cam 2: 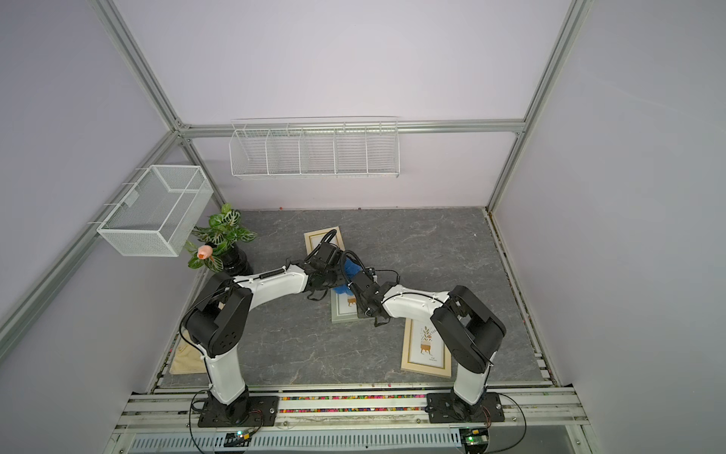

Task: Wipe the picture frame with a cloth
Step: Wipe the dirt from the picture frame.

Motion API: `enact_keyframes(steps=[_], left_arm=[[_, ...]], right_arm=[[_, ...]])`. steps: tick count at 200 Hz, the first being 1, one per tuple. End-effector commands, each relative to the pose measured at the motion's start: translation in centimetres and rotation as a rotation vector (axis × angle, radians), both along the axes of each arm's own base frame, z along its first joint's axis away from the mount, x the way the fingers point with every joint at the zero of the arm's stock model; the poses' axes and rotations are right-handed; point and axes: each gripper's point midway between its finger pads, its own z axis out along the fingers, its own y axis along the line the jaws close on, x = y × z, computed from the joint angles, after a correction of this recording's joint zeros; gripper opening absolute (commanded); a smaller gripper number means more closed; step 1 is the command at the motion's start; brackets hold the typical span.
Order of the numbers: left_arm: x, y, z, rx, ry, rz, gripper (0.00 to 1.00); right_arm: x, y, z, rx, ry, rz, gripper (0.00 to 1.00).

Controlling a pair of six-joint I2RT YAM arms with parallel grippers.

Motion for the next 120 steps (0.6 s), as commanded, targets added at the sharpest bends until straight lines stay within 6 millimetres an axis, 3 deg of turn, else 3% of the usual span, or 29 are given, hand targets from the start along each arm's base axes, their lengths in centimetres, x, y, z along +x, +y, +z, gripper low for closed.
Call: enact_keyframes(steps=[1,44,63,78,120], left_arm=[[-3.0,4.2,-1.7,0.152,0.076,0.030,0.00],[-7.5,0.1,-3.2,0.008,0.161,-0.027,0.00],[-8.5,-0.3,-3.8,-0.062,0.185,0.003,0.00],[-7.2,0.4,-3.4,-0.038,0.167,0.016,0.00],[-0.6,0.9,-0.8,0.021,0.087,0.021,0.00]], right_arm=[[-2.6,-4.2,-2.5,-0.162,0.106,-0.032,0.17],[-2.5,-4.0,-2.4,-0.156,0.103,-0.035,0.17],[-2.5,-4.0,-2.2,-0.150,0.101,-0.036,0.17],[-2.6,-4.0,-2.2,-0.143,0.100,-0.035,0.17],[-2.6,-3.8,-1.8,-0.132,0.087,-0.031,0.17]])
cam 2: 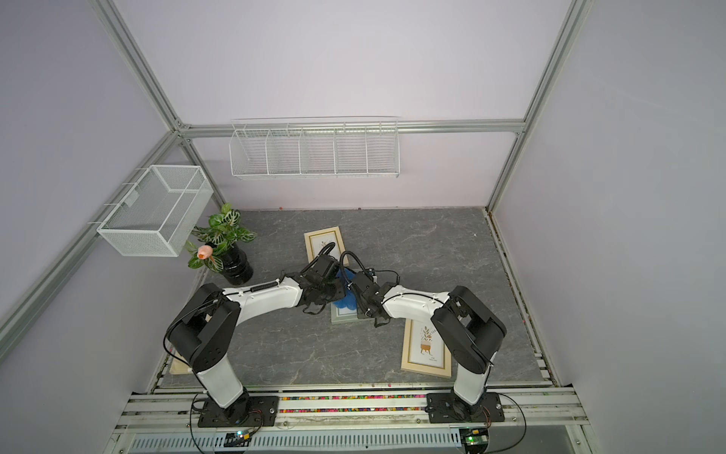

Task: Wipe the picture frame with a cloth
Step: Wipe the dirt from the picture frame.

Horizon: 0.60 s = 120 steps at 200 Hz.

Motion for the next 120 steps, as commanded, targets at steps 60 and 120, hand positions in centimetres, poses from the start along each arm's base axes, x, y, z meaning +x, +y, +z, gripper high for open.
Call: enact_keyframes(steps=[60,120], left_arm=[[-4.5,1.2,-1.8,0.096,0.069,-0.016,0.00],[-6.1,0.7,-3.0,0.046,0.097,0.009,0.00]], right_arm=[[-2.5,-4.0,-2.1,-0.150,0.088,-0.030,0.17],[-2.3,-3.9,-1.6,-0.148,0.076,-0.018,0.17]])
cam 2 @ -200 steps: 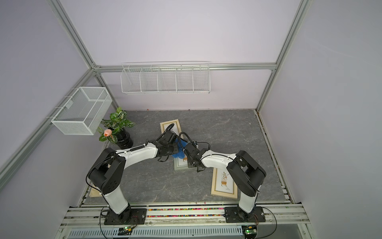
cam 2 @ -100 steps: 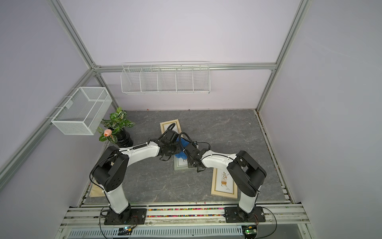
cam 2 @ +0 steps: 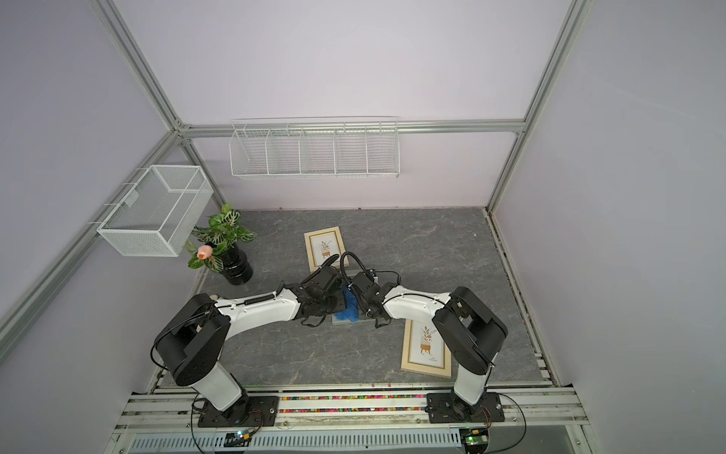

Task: Wipe the picture frame with a cloth
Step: Wipe the dirt from the picture frame.

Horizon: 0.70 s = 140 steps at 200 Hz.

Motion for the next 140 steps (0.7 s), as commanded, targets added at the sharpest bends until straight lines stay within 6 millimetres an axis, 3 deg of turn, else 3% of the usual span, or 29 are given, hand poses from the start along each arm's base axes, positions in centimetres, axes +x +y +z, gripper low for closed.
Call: enact_keyframes(steps=[1,29,64,82,116,128,140], left_arm=[[-0.2,1.3,-2.7,0.050,0.080,0.044,0.00],[1.5,-0.4,-3.0,-0.058,0.098,0.056,0.00],[0.2,-3.5,-2.4,-0.106,0.112,-0.011,0.00],[-0.5,-2.1,-2.6,-0.085,0.120,0.013,0.00],[-1.4,3.2,-2.3,-0.008,0.107,0.088,0.00],[-1.6,3.7,-1.9,0.004,0.093,0.086,0.00],[-1.7,2.9,-1.8,-0.030,0.093,0.070,0.00]], right_arm=[[-2.0,-3.6,-1.6,-0.143,0.071,-0.017,0.17],[-2.0,-3.5,-1.3,-0.130,0.063,-0.021,0.17],[-2.0,-3.4,-1.4,-0.129,0.063,-0.021,0.17],[-1.9,-3.5,-1.4,-0.135,0.060,-0.024,0.17],[-1.9,-3.8,-1.5,-0.145,0.061,-0.027,0.17],[-1.9,-3.8,-1.6,-0.145,0.060,-0.027,0.17],[-1.8,-3.7,-1.6,-0.144,0.061,-0.027,0.17]])
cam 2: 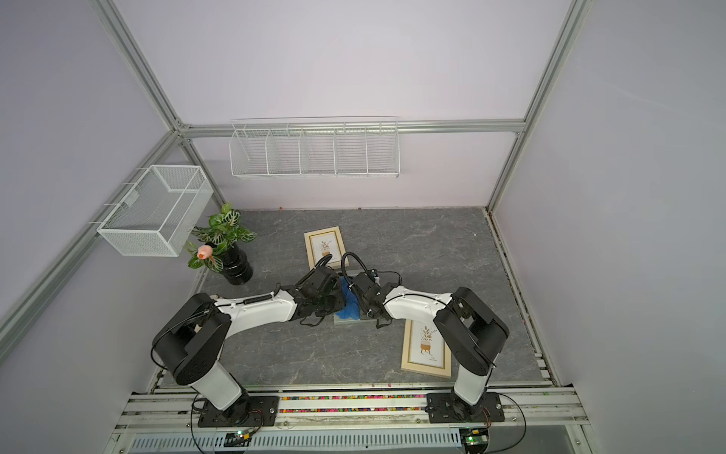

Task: Wipe the picture frame with a cloth
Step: Wipe the dirt from the picture frame.

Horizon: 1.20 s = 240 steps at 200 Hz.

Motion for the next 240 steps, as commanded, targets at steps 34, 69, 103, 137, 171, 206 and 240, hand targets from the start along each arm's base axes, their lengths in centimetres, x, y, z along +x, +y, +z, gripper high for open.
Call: enact_keyframes(steps=[34,69,103,137,171,206,240], left_arm=[[-2.1,-2.0,-1.8,0.019,0.060,-0.031,0.00],[-2.3,-3.0,-2.9,-0.028,0.100,-0.027,0.00],[-2.0,2.2,-2.5,0.043,0.083,0.056,0.00],[-2.2,3.7,-1.9,0.085,0.060,0.064,0.00],[-2.4,-0.5,-1.6,0.034,0.054,0.002,0.00],[-2.0,0.9,-1.8,0.096,0.042,0.023,0.00],[-0.2,4.1,-0.4,0.189,-0.031,0.051,0.00]], right_arm=[[-1.5,-3.2,-1.5,-0.131,0.056,-0.020,0.17],[-1.6,-3.6,-1.4,-0.142,0.053,-0.024,0.17],[-1.7,-3.8,-1.4,-0.147,0.050,-0.028,0.17],[-1.6,-3.6,-1.4,-0.140,0.050,-0.025,0.17],[-1.7,-3.6,-1.4,-0.140,0.051,-0.026,0.17],[-1.8,-3.8,-1.4,-0.143,0.050,-0.028,0.17],[-1.8,-3.9,-1.5,-0.140,0.051,-0.028,0.17]])
